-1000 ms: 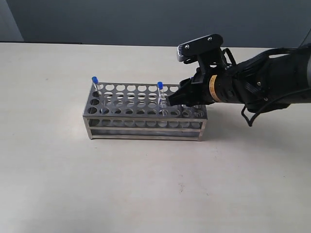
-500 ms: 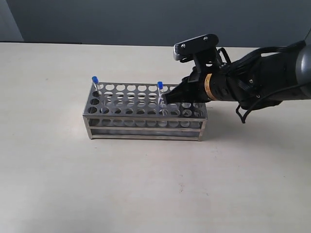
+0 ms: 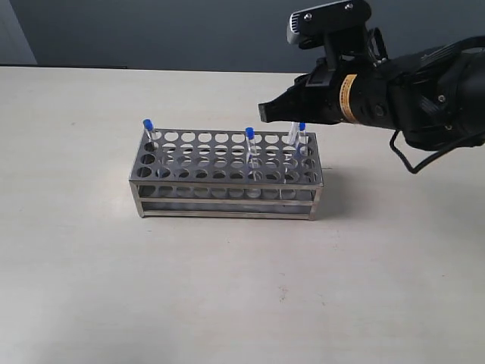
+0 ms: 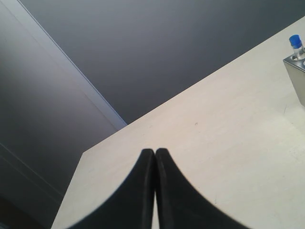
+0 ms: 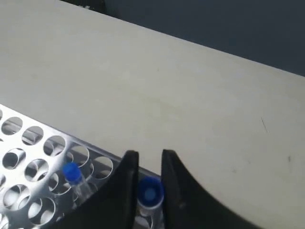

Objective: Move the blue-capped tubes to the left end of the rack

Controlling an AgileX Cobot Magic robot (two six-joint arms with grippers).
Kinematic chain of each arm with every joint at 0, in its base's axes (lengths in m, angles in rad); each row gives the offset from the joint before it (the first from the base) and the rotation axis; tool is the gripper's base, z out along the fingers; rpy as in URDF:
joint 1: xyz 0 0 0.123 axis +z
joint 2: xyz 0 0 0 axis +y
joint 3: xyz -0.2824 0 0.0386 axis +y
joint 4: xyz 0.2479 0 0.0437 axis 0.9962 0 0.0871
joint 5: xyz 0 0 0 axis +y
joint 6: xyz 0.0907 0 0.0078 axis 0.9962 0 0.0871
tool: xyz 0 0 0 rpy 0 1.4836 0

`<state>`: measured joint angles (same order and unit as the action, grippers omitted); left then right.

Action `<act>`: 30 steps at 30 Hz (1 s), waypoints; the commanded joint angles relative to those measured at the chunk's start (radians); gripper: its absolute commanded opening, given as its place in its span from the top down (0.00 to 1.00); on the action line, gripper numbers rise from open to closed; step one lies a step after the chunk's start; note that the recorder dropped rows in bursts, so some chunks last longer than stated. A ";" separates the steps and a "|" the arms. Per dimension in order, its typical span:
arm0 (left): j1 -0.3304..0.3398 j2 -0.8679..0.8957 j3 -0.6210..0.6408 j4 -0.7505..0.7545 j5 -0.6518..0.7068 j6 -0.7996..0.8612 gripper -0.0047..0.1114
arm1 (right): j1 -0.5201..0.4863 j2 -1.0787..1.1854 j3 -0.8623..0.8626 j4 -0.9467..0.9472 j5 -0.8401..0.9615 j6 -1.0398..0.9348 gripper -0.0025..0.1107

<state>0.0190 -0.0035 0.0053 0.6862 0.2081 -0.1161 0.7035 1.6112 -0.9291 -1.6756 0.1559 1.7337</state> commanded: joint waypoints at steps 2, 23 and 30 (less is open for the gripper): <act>-0.002 0.003 -0.005 -0.001 -0.003 -0.005 0.95 | -0.005 -0.041 -0.003 0.006 -0.070 -0.005 0.97; -0.002 0.003 -0.005 -0.001 -0.006 -0.005 0.95 | 0.020 0.256 -0.483 -0.069 -0.585 0.127 0.98; -0.002 0.003 -0.005 -0.001 -0.006 -0.005 0.95 | 0.077 0.345 -0.535 -0.069 -0.556 0.125 0.98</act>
<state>0.0190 -0.0035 0.0053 0.6862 0.2081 -0.1161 0.7794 1.9446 -1.4563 -1.7409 -0.4238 1.8585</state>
